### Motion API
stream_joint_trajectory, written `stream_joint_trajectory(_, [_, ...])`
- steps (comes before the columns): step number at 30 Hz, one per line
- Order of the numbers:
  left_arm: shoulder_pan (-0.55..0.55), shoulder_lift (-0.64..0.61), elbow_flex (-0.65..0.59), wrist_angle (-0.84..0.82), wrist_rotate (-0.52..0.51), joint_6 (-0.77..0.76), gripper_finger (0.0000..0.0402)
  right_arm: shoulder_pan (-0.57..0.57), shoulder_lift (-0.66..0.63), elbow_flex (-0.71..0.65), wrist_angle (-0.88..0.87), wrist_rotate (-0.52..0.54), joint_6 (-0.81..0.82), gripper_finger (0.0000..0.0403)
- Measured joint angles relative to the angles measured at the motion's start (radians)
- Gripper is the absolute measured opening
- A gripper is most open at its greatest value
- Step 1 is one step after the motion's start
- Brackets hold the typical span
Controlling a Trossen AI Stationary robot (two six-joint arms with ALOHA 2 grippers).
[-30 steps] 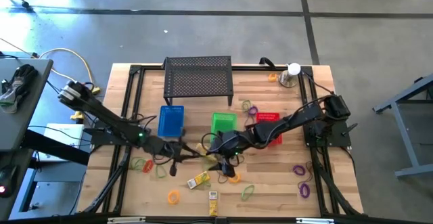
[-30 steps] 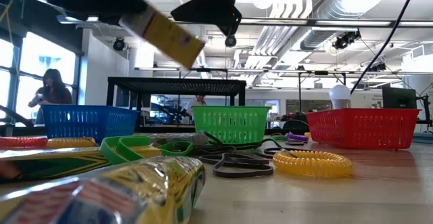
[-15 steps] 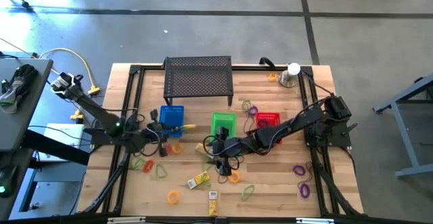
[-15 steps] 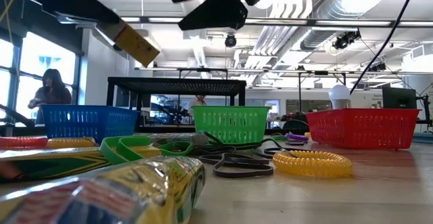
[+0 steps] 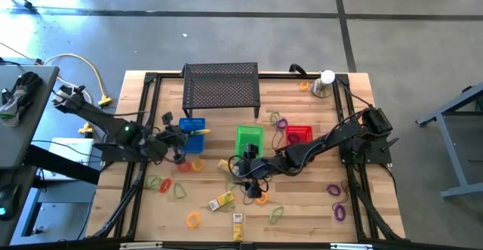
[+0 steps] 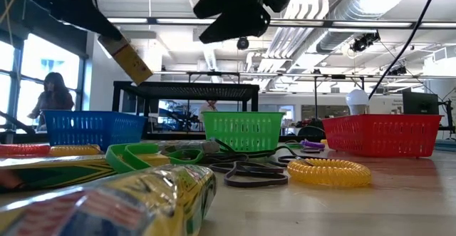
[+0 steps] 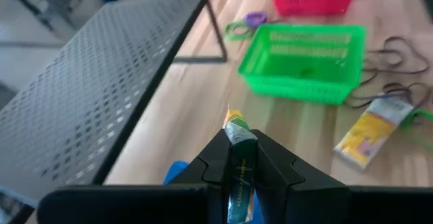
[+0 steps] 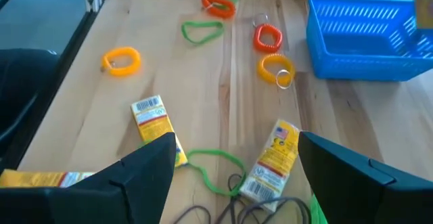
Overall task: Pick & Place Office Desk Supplies
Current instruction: Put the crayon box into the blue bin
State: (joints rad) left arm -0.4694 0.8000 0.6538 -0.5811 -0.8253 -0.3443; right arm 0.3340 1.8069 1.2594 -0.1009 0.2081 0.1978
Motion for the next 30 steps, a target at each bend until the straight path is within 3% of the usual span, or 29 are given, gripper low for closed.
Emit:
stream_joint_trajectory(3, [0.041,0.004,0.035,-0.105,0.012,-0.022,0.0037,0.000,0.000,0.000,-0.013,0.000,0.000,0.0299])
stream_joint_trajectory(9, [0.110,0.011,0.046,-0.160,0.142,-0.024,0.0037,0.000,0.000,0.000,-0.054,-0.001,0.024,0.0299])
stream_joint_trajectory(23, [0.155,0.023,0.081,-0.169,0.144,0.052,0.0037,0.000,0.000,0.000,-0.083,-0.008,0.039,0.0299])
stream_joint_trajectory(30, [0.130,0.023,0.175,-0.364,0.183,0.009,0.0037,0.000,0.000,0.000,-0.089,-0.009,0.040,0.0299])
